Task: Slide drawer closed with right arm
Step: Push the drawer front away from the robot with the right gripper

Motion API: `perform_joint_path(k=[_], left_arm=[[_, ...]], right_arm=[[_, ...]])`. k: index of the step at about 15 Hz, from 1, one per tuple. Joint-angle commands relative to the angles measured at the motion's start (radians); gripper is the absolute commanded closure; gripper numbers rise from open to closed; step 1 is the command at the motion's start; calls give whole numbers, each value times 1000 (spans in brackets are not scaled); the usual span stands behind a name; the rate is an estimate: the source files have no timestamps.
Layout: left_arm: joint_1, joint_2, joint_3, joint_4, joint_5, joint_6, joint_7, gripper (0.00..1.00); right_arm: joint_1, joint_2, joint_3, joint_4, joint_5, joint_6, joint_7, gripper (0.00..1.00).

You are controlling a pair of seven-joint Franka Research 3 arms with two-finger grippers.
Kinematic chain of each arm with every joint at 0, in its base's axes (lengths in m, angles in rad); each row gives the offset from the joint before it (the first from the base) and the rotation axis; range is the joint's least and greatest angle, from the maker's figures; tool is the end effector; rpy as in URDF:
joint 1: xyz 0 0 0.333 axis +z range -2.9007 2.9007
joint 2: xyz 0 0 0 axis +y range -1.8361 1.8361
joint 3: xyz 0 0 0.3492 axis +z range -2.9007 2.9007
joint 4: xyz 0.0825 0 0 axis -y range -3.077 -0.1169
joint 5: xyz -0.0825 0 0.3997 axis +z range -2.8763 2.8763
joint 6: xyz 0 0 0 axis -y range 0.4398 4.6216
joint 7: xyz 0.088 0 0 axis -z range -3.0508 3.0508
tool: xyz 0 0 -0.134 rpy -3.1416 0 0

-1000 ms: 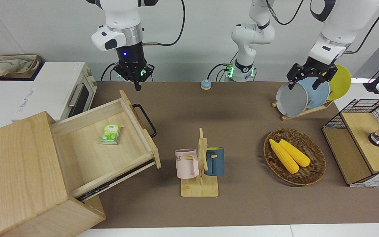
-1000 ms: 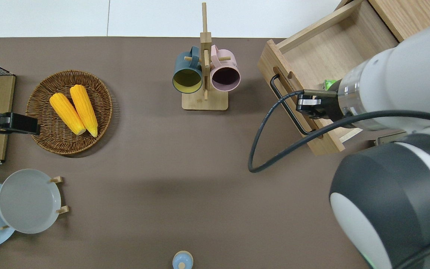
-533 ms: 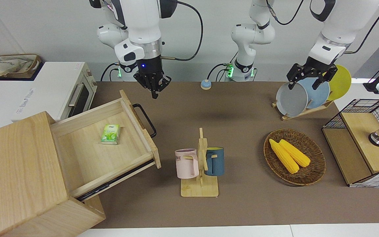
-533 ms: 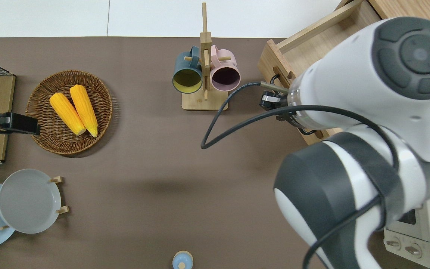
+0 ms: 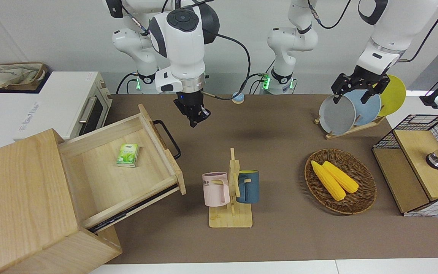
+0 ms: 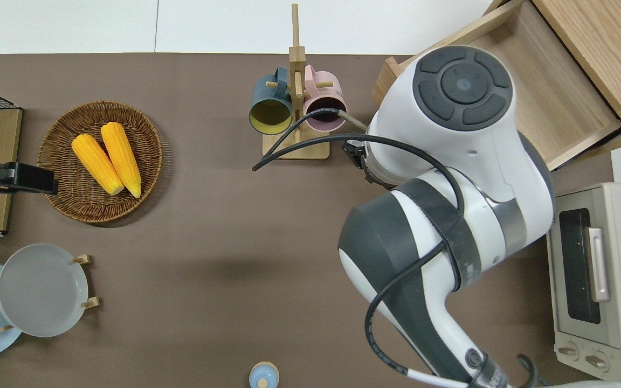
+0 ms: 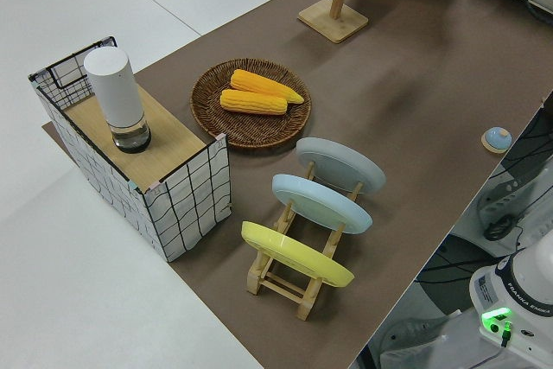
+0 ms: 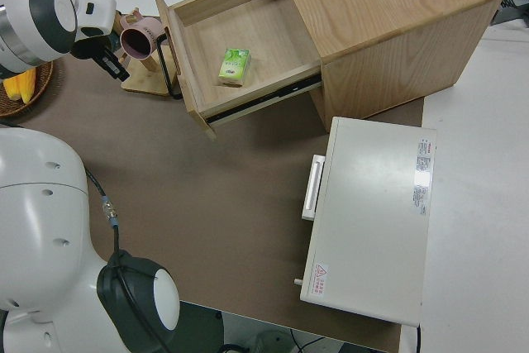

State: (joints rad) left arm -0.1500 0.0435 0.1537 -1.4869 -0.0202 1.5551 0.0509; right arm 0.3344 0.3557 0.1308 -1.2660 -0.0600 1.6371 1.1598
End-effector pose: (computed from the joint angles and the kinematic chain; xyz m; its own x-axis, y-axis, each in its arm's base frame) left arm 0.5848 -0.0027 0.6454 0.9985 -0.0478 0.0259 -0.0481 -0.9988 0.0122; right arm 0.6287 0.2890 0.5626 0.7648 -0.6439 0.0206 -0.6439 -0.7651 -0.0109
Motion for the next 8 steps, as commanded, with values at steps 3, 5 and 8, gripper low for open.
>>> perform_joint_path(k=[3,5,8], left_arm=[[-17,13,17,20,12,0,7,5],[-17,13,17,20,12,0,7,5],[-17,13,17,20,12,0,7,2]], right_arm=[[3,54,-8,-12,11,13,197,1000],[3,80,-10,-13,11,18,253,1000],[-9,104,-17,-13,9,20,247,1000]])
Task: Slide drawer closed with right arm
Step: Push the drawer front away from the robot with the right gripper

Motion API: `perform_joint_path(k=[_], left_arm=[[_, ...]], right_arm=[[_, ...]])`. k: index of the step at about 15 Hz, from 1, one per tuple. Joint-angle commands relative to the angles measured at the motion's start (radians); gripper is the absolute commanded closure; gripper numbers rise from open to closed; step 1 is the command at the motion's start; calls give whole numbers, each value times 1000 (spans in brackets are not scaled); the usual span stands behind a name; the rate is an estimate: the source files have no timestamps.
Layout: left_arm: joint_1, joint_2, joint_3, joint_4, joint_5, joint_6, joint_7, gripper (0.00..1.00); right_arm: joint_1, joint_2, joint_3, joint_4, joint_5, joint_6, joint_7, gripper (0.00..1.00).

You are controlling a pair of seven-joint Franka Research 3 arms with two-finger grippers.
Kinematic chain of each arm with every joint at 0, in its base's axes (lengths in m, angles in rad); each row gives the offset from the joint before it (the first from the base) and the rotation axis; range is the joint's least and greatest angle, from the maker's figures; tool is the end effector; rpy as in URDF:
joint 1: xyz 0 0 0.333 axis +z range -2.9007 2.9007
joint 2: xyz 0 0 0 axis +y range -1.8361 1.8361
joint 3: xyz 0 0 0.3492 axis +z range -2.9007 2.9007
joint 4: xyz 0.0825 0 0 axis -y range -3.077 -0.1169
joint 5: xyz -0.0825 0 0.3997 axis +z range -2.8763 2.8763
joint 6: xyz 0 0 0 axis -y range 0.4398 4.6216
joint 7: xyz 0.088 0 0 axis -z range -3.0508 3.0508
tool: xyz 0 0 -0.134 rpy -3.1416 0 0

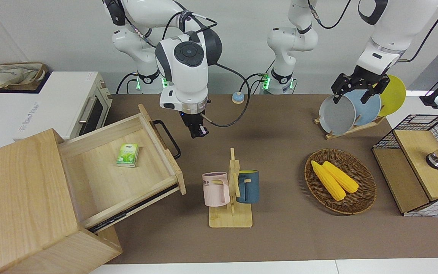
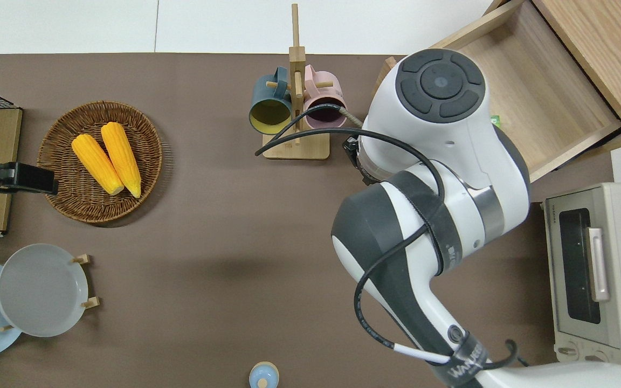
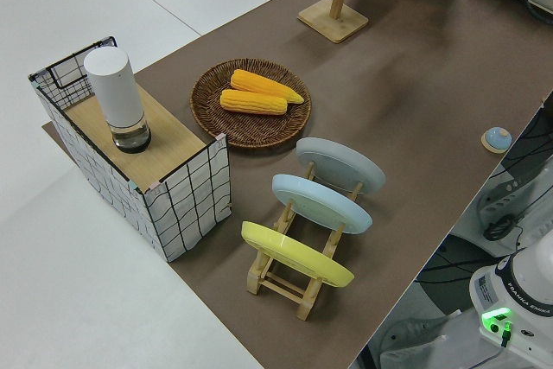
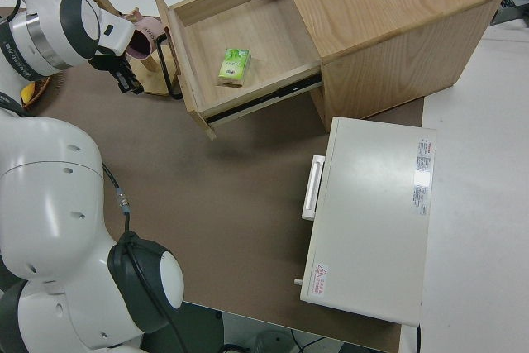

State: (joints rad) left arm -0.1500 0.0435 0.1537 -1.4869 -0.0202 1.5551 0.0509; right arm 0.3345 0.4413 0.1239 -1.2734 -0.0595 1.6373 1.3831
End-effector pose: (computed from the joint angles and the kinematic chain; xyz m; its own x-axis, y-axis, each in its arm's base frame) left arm 0.5848 -0.0027 0.6454 0.9985 -0.0478 0.0259 -0.0481 -0.9988 0.0122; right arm 0.6457 0.2910 0.4991 0.5989 -0.8008 -0.0078 -0.7983 -0.5978 0.0740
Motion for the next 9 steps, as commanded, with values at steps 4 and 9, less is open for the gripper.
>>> perform_joint_path(k=[4,9], left_arm=[[-17,13,17,20,12,0,7,2],[-17,13,17,20,12,0,7,2]], right_arm=[[-25,48,-10,-6,-2,51,16,1000],[-64,56,-10,-6,-3,84,-18,1000]])
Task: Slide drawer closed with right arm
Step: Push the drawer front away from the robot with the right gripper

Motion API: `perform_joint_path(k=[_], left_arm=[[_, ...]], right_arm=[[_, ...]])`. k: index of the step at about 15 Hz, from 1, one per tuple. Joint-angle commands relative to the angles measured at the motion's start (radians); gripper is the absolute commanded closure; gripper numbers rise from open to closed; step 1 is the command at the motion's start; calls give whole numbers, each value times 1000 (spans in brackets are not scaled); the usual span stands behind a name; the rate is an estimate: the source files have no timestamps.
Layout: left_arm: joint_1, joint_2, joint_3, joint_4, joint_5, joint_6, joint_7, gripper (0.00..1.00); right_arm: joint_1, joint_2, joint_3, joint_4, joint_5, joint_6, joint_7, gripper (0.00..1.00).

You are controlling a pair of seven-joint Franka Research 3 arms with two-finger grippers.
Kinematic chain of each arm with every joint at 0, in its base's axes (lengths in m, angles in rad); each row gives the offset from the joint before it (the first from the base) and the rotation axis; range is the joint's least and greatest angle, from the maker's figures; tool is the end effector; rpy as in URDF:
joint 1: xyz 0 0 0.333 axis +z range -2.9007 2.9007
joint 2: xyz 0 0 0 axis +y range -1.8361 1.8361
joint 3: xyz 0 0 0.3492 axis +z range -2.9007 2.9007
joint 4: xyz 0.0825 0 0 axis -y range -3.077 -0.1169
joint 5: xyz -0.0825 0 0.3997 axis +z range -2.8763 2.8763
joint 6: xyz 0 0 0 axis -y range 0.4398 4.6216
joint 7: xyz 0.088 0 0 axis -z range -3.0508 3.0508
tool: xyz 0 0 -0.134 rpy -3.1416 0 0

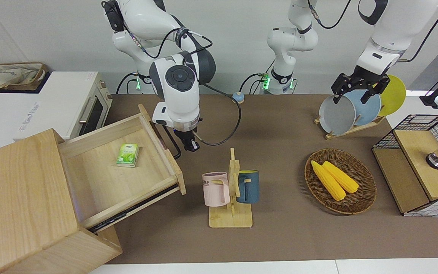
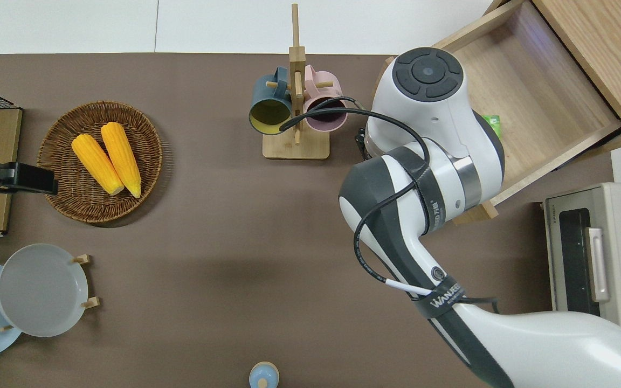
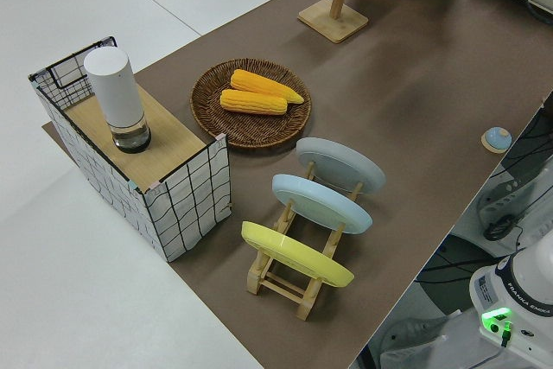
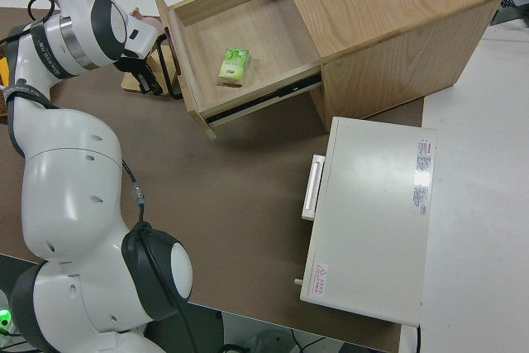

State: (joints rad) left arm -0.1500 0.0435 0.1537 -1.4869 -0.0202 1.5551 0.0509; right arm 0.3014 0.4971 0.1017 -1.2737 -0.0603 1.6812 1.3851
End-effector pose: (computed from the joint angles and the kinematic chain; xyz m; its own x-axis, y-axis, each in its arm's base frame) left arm 0.5848 -0.0027 0.6454 0.9985 -0.0478 0.0259 -0.0481 -0.9988 0.0122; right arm 0.6733 0.2626 0.4620 0.5544 -0.8322 -0.0056 -0.8288 -0.5527 0.0876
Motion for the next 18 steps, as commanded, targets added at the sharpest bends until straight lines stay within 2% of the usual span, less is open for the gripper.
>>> perform_joint_path(k=[1,9,18], left_arm=[[-17,13,17,20,12,0,7,5],[-17,13,17,20,12,0,7,5],[-17,13,17,20,12,0,7,5]], right_arm=[[-39,3,10,-6,-4,55,-32,1000],[-108,5,6,0,-3,190,-132,1000],[-185,0,6,2,1,192,-254,1000]])
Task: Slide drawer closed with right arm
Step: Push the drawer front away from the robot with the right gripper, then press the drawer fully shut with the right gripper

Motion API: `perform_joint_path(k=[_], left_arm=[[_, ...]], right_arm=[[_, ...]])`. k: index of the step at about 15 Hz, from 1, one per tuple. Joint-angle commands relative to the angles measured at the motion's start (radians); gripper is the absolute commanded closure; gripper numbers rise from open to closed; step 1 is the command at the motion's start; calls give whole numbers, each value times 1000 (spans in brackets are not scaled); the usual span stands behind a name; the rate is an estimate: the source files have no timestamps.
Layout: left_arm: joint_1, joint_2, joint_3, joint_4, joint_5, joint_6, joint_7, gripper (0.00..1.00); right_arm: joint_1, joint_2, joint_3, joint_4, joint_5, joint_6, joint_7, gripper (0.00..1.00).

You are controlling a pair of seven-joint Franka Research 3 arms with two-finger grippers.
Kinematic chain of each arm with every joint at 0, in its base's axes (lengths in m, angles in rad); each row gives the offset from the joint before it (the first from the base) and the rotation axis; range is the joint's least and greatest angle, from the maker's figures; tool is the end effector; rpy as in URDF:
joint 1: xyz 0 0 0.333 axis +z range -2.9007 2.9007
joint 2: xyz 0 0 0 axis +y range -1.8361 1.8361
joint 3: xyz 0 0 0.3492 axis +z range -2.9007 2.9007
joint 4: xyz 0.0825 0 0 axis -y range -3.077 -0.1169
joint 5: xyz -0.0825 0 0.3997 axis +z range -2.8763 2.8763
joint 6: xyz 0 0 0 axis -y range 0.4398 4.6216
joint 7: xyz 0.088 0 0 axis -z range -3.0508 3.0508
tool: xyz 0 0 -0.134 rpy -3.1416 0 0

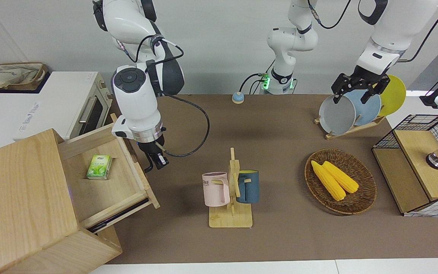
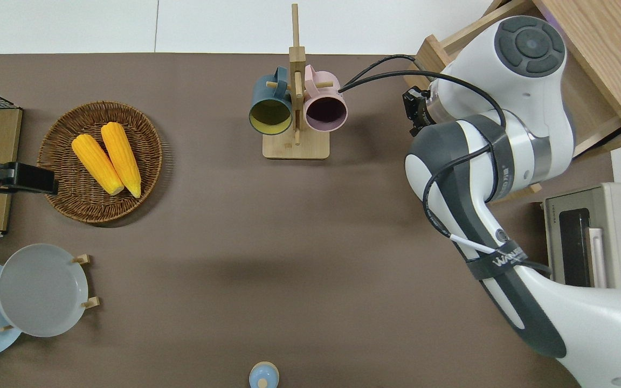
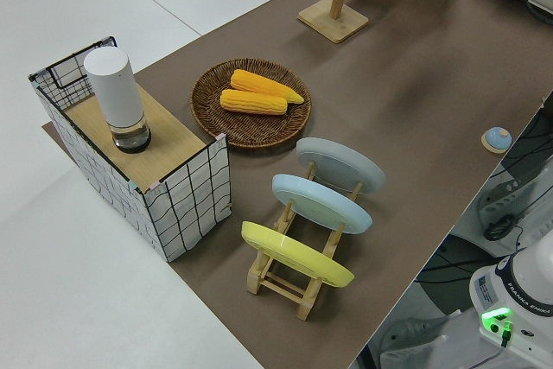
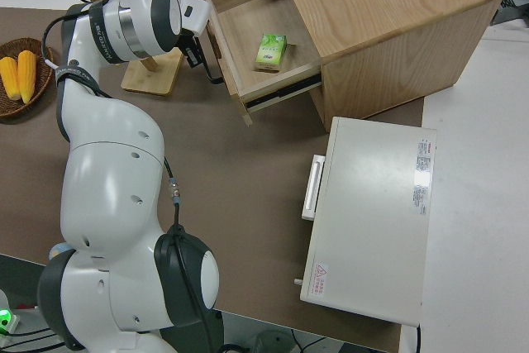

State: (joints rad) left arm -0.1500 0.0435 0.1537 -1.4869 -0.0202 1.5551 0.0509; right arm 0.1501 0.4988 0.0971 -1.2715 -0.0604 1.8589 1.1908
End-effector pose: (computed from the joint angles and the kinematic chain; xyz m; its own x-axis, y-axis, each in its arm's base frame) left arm 0.5848 -0.0027 0.6454 0.9985 -0.0478 0.0259 -0.0481 -0.9988 0.0122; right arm 0.7293 0.1616 0.4774 0.5853 -0.8095 0.0455 -0.8057 -0.5870 -0.0794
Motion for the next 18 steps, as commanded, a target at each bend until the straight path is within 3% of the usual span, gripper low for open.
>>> perform_joint_path(k=[1,15,18], left_arm=[[-17,13,17,20,12,0,7,2],[-17,13,17,20,12,0,7,2],[-17,13,17,20,12,0,7,2]], right_arm=[[-47,-3,10,0,2,14,-82,1000],[-187,-2,23,14,45,52,-286,1000],[-222,0,23,14,69,55,-440,1000]])
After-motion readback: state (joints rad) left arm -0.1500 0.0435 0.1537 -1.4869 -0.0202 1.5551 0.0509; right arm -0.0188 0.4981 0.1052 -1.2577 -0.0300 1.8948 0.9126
